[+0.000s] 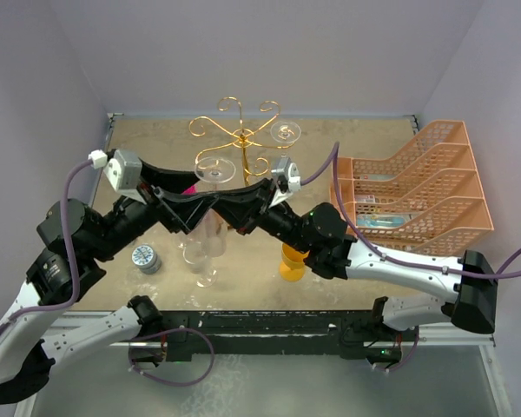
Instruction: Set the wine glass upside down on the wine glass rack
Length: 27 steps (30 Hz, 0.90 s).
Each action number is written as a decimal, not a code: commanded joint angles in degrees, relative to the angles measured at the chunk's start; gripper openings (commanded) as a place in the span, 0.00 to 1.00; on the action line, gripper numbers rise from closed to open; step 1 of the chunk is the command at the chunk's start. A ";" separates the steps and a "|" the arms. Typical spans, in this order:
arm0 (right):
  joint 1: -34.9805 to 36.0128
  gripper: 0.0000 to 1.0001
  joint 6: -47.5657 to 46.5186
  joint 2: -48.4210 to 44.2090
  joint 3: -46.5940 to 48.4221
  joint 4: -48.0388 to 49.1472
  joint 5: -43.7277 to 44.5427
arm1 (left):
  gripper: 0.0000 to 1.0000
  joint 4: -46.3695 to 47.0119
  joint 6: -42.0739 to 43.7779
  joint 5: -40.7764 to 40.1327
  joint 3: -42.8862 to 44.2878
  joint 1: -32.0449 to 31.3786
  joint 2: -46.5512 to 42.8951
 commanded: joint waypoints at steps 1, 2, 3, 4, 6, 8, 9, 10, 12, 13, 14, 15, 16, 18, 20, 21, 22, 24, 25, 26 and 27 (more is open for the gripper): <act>-0.05 0.00 1.11 -4.34 -3.30 9.68 11.86 | 0.61 0.43 0.32 -6.48 -2.70 -0.24 -3.36; -0.11 0.00 2.10 -4.65 -3.86 9.44 13.85 | 0.62 0.21 0.35 -7.95 -3.24 -0.25 -4.05; -0.06 0.00 2.35 -4.96 -4.24 9.01 15.71 | 0.62 0.02 0.13 -9.54 -3.80 -0.25 -4.78; -0.05 0.00 2.25 -5.14 -4.52 8.17 18.15 | 0.63 -0.19 0.06 -11.28 -4.27 -0.23 -5.52; -0.05 0.00 1.09 -5.24 -4.94 7.13 20.38 | 0.63 -0.68 0.02 -15.08 -5.22 -0.25 -7.09; -0.09 0.00 -0.38 -4.28 -6.38 8.47 21.85 | 0.63 -0.57 -1.07 -21.30 -6.01 -0.22 -8.70; -0.06 0.00 -0.76 -3.26 -6.32 8.53 22.14 | 0.63 -0.76 -2.13 -24.09 -6.17 -0.23 -9.38; -0.06 0.00 -1.34 -2.11 -5.99 8.08 22.36 | 0.63 -1.02 -3.05 -26.68 -6.36 -0.24 -10.06; -0.08 0.00 -1.98 0.26 -3.60 6.74 22.67 | 0.63 -1.48 -4.37 -31.06 -6.97 -0.23 -11.30; -0.07 0.00 -2.10 1.32 -3.09 6.80 23.43 | 0.63 -1.45 -4.91 -33.01 -7.59 -0.24 -11.94; -0.12 0.00 -2.02 2.20 -3.12 7.30 24.37 | 0.63 -1.49 -5.51 -34.89 -8.26 -0.25 -12.53; -0.14 0.00 -1.92 2.92 -3.35 8.21 25.26 | 0.63 -1.46 -6.14 -36.88 -8.87 -0.25 -13.03; -0.06 0.00 -1.90 3.51 -3.64 9.21 25.99 | 0.63 -1.64 -6.79 -38.65 -9.48 -0.25 -13.43; -0.07 0.00 -2.03 4.53 -3.61 10.06 26.99 | 0.63 -2.22 -7.85 -42.01 -10.13 -0.23 -13.79; -0.06 0.00 -2.40 5.80 -3.05 10.32 27.86 | 0.63 -3.00 -8.68 -44.07 -10.45 -0.23 -13.75; -0.05 0.00 -2.65 6.70 -2.63 10.23 28.11 | 0.63 -3.36 -9.15 -44.80 -10.54 -0.23 -13.47; -0.08 0.00 -3.15 7.49 -2.10 10.08 28.57 | 0.63 -3.67 -9.47 -45.27 -10.52 -0.22 -13.35; -0.11 0.00 -3.58 9.10 -0.96 9.32 29.72 | 0.63 -4.10 -9.74 -45.66 -10.54 -0.24 -13.01; -0.12 0.00 -3.72 9.85 -0.47 8.99 30.22 | 0.63 -4.13 -9.79 -45.69 -10.55 -0.25 -12.92; -0.10 0.00 -4.08 10.56 -0.14 8.82 31.26 | 0.63 -4.17 -9.84 -45.69 -10.56 -0.22 -12.66; -0.09 0.00 -4.45 11.23 0.08 8.83 32.34 | 0.63 -4.30 -9.90 -45.71 -10.46 -0.20 -12.62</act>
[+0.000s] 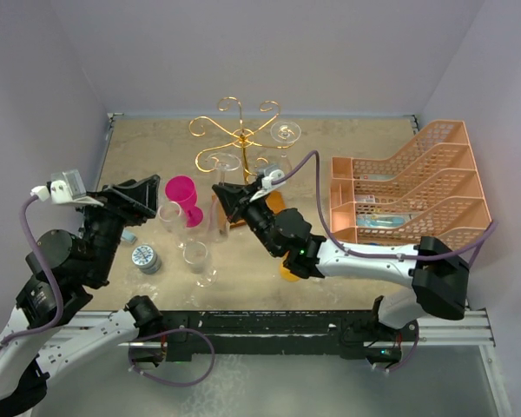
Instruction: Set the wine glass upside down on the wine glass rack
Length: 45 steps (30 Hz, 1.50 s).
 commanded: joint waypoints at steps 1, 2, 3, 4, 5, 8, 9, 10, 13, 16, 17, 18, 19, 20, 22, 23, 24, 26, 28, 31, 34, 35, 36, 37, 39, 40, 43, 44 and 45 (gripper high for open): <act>-0.07 0.00 -2.49 1.55 4.45 4.50 5.93 | 0.63 -0.11 -1.50 -2.61 0.13 -0.20 0.93; -0.04 0.00 -2.80 2.12 4.53 4.59 6.91 | 0.63 -0.21 -1.53 -2.59 0.20 -0.18 1.04; -0.06 0.00 -3.16 2.73 4.69 4.62 7.76 | 0.63 -0.30 -1.55 -2.59 0.22 -0.22 1.00; -0.01 0.00 -3.46 3.19 4.82 4.66 8.35 | 0.63 -0.42 -1.61 -2.59 0.30 -0.22 1.09; -0.05 0.00 -3.61 3.52 4.94 4.66 9.07 | 0.63 -0.49 -1.64 -2.59 0.25 -0.22 1.15; -0.01 0.00 -5.52 4.52 5.45 4.82 10.63 | 0.63 -0.93 -1.88 -2.42 0.31 -0.22 1.45; -0.09 0.00 -6.28 4.83 5.65 4.76 10.93 | 0.63 -1.15 -2.05 -2.42 0.38 -0.22 1.62; -0.17 0.00 -6.94 5.13 5.95 4.84 10.94 | 0.63 -1.24 -2.20 -2.34 0.36 -0.22 1.68; -0.38 0.00 -8.82 6.45 6.95 5.12 11.20 | 0.63 -1.71 -2.34 -2.39 0.36 -0.18 1.89; -0.49 0.00 -9.87 7.59 7.77 5.17 12.19 | 0.63 -2.10 -2.68 -2.54 0.32 -0.21 1.90; -0.57 0.00 -10.08 7.79 7.85 5.44 12.26 | 0.63 -2.19 -2.76 -2.63 0.36 -0.22 1.85; -0.65 0.00 -10.18 8.00 7.88 5.77 12.12 | 0.63 -2.20 -2.74 -2.68 0.32 -0.22 1.80; -0.70 0.00 -10.29 8.12 7.96 5.90 11.87 | 0.63 -2.28 -2.77 -2.71 0.36 -0.22 1.74; -0.78 0.00 -10.39 8.30 8.17 5.98 11.67 | 0.63 -2.23 -2.65 -2.68 0.32 -0.22 1.72; -0.88 0.00 -10.40 8.68 8.64 6.01 11.56 | 0.63 -2.20 -2.35 -2.68 0.48 -0.22 1.87; -0.93 0.00 -10.40 8.88 8.80 6.17 11.48 | 0.63 -2.20 -2.27 -2.60 0.63 -0.22 2.01; -1.01 0.00 -10.31 8.96 8.97 6.35 11.35 | 0.63 -2.26 -2.17 -2.53 0.80 -0.18 2.19; -1.38 0.00 -10.15 9.42 9.39 6.47 10.73 | 0.63 -2.37 -2.17 -2.33 0.99 -0.18 2.48; -1.67 0.00 -9.76 9.95 9.93 6.50 10.28 | 0.63 -2.37 -2.13 -2.31 0.94 -0.20 2.67; -2.16 0.00 -9.34 10.75 10.64 6.42 10.11 | 0.63 -2.42 -2.20 -2.17 1.01 -0.18 2.66; -2.62 0.00 -9.08 11.36 11.11 6.28 9.72 | 0.63 -2.46 -2.34 -2.15 1.02 -0.20 2.69; -2.76 0.00 -9.08 11.58 11.26 6.21 9.54 | 0.63 -2.46 -2.35 -2.09 1.03 -0.21 2.69; -2.86 0.00 -9.08 11.88 11.55 6.02 9.50 | 0.63 -2.46 -2.42 -2.07 1.09 -0.22 2.69; -3.02 0.00 -9.01 12.37 11.91 5.65 9.54 | 0.63 -2.46 -2.39 -2.02 1.12 -0.20 2.69; -3.25 0.00 -9.22 13.10 12.55 4.78 10.23 | 0.63 -2.55 -2.38 -2.11 1.19 -0.22 2.69; -3.31 0.00 -9.56 13.31 12.70 4.72 10.36 | 0.63 -2.40 -2.38 -2.26 1.19 -0.22 2.59; -3.36 0.00 -10.80 13.53 12.52 5.54 9.26 | 0.63 -1.88 -2.34 -3.08 0.98 -0.22 2.22; -3.41 0.00 -11.32 13.67 12.63 5.55 8.68 | 0.63 -1.73 -2.27 -3.11 1.06 -0.22 2.29; -3.43 0.00 -11.71 13.84 12.84 5.36 8.25 | 0.63 -1.68 -2.34 -3.12 1.10 -0.22 2.37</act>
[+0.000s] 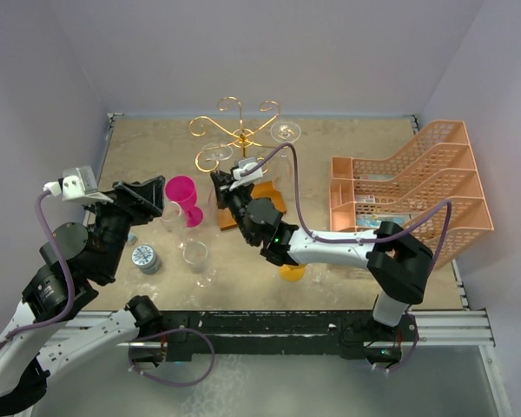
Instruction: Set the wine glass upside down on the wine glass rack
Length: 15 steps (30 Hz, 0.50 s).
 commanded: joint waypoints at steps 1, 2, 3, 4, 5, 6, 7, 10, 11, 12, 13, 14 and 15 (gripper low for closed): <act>-0.44 0.00 -2.75 -0.61 3.25 3.60 -2.05 | 0.63 1.39 -0.33 -0.78 1.17 -0.21 0.13; -0.48 0.00 -2.94 -0.37 3.59 3.35 -2.70 | 0.63 1.43 -0.33 -0.76 1.19 -0.16 0.21; -0.52 0.00 -3.15 -0.23 3.79 3.12 -3.29 | 0.63 1.47 -0.33 -0.76 1.19 -0.22 0.23; -0.53 0.00 -3.37 -0.08 3.92 3.04 -4.23 | 0.63 1.52 -0.38 -0.76 1.19 -0.22 0.26; -0.55 0.00 -3.50 0.04 3.94 3.07 -4.79 | 0.63 1.44 -0.41 -0.76 1.24 -0.22 0.26; -0.62 0.00 -3.60 0.11 3.87 3.13 -5.47 | 0.63 1.45 -0.41 -0.76 1.20 -0.22 0.21; -0.62 0.00 -3.73 0.26 3.91 3.22 -5.96 | 0.63 1.45 -0.40 -0.80 1.15 -0.18 0.18; -0.62 0.00 -4.22 0.80 4.32 3.04 -7.14 | 0.63 1.35 -0.58 -0.85 1.19 -0.22 0.13; -0.62 0.00 -4.37 1.00 4.49 2.85 -7.48 | 0.63 1.30 -0.60 -0.85 1.19 -0.22 0.06; -0.62 0.00 -4.55 1.22 4.62 2.78 -7.73 | 0.63 1.27 -0.58 -0.85 1.19 -0.22 0.01; -0.62 0.00 -4.64 1.44 4.79 2.60 -7.91 | 0.63 1.18 -0.62 -0.85 1.19 -0.22 -0.02; -0.62 0.00 -4.73 1.54 4.94 2.45 -8.18 | 0.63 1.11 -0.64 -0.85 1.19 -0.22 -0.09; -0.62 0.00 -4.75 1.70 5.12 2.29 -8.33 | 0.63 1.10 -0.67 -0.92 1.19 -0.22 -0.12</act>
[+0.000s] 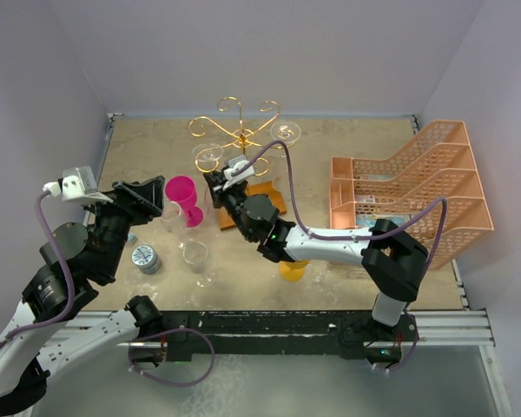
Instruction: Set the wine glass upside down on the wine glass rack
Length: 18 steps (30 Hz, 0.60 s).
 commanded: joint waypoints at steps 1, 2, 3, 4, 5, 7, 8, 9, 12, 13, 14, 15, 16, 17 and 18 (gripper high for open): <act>-0.11 0.00 -1.65 0.12 3.40 2.76 -2.21 | 0.63 1.03 -0.63 -0.50 1.19 -0.20 -0.17; -0.16 0.00 -1.67 0.14 3.45 2.76 -2.46 | 0.63 1.03 -0.62 -0.56 1.19 -0.22 -0.24; -0.20 0.00 -1.80 0.14 3.37 2.74 -2.85 | 0.63 0.94 -0.60 -0.58 1.22 -0.20 -0.29; -0.18 0.00 -1.89 0.08 3.24 2.84 -3.46 | 0.63 0.85 -0.66 -0.67 1.20 -0.22 -0.32; -0.20 0.00 -2.19 0.02 3.04 3.01 -4.40 | 0.63 0.84 -0.64 -0.67 1.19 -0.22 -0.35; -0.20 0.00 -2.77 -0.51 2.63 3.17 -7.02 | 0.63 0.75 -0.74 -0.76 1.15 -0.22 -0.35; -0.20 0.00 -2.86 -0.74 2.58 3.06 -8.06 | 0.63 0.75 -0.73 -0.76 1.13 -0.20 -0.35; -0.20 0.00 -2.82 -0.93 2.53 3.05 -8.74 | 0.63 0.68 -0.73 -0.76 1.15 -0.22 -0.31; -0.20 0.00 -2.99 -1.25 2.25 2.98 -9.97 | 0.63 0.58 -0.74 -0.88 1.11 -0.20 -0.44; -0.20 0.00 -2.99 -1.33 2.10 2.92 -10.32 | 0.63 0.62 -0.83 -0.92 1.08 -0.22 -0.47; -0.20 0.00 -3.00 -1.46 1.84 2.99 -10.54 | 0.63 0.58 -0.87 -0.93 0.98 -0.22 -0.59; -0.20 0.00 -2.85 -1.66 1.53 3.22 -10.59 | 0.63 0.64 -0.84 -0.98 0.89 -0.18 -0.69; -0.20 0.00 -2.70 -1.99 1.11 3.45 -10.60 | 0.63 0.66 -0.84 -1.02 0.85 -0.17 -0.70; -0.20 0.00 -2.61 -2.37 0.63 3.92 -10.69 | 0.63 0.67 -0.84 -1.02 0.84 -0.22 -0.71; -0.20 0.00 -2.46 -2.94 -0.04 4.46 -10.70 | 0.63 0.67 -0.84 -1.02 0.84 -0.18 -0.69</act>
